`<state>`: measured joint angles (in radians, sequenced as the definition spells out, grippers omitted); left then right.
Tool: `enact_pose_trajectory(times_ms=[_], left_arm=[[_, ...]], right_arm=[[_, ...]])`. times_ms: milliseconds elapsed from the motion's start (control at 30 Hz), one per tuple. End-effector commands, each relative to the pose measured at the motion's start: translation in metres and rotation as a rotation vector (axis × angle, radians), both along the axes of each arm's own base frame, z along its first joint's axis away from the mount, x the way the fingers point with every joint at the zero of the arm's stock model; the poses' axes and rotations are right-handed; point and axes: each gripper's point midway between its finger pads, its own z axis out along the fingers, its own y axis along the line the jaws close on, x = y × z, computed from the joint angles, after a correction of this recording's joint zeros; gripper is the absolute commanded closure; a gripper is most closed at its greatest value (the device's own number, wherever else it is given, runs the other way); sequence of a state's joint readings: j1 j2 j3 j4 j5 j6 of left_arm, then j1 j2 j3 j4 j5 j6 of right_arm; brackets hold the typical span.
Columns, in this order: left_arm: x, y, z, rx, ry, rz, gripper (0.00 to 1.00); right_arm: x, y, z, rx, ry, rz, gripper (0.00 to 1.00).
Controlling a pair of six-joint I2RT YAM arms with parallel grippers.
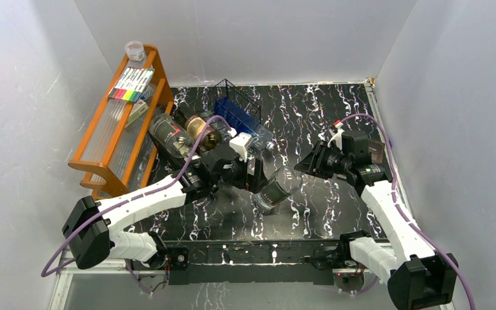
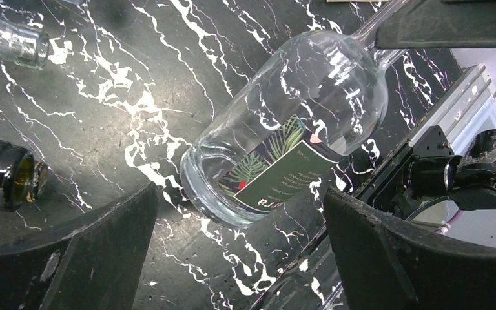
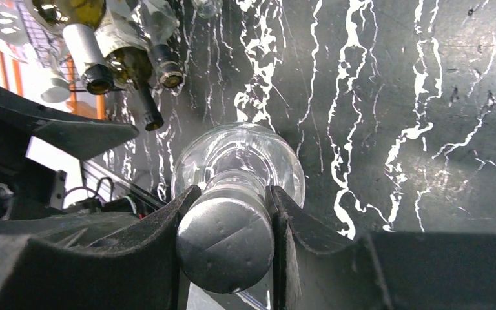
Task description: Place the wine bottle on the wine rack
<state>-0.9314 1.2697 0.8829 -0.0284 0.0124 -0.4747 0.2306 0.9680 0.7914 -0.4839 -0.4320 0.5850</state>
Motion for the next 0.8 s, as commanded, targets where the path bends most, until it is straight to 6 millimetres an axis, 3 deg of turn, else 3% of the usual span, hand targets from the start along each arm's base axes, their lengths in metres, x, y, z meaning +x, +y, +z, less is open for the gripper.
enact_pose_trajectory(times_ms=[0, 200, 467, 567, 767], left_arm=[[-0.006, -0.007, -0.002, -0.037, 0.041, -0.012, 0.02], [-0.007, -0.009, -0.01, -0.037, 0.079, 0.002, 0.02], [-0.001, -0.018, -0.017, -0.016, 0.094, 0.004, 0.04], [0.0, -0.019, -0.036, 0.025, 0.126, 0.012, 0.05], [-0.001, -0.022, -0.048, 0.055, 0.154, -0.006, 0.1]], right_arm=[[0.009, 0.027, 0.082, 0.267, -0.214, 0.041, 1.0], [0.009, 0.028, 0.092, 0.354, -0.268, 0.004, 1.0], [0.002, 0.028, 0.071, 0.384, -0.267, -0.007, 1.0], [0.0, 0.028, 0.068, 0.414, -0.262, -0.011, 1.0], [-0.006, 0.028, 0.072, 0.446, -0.281, -0.016, 1.0]])
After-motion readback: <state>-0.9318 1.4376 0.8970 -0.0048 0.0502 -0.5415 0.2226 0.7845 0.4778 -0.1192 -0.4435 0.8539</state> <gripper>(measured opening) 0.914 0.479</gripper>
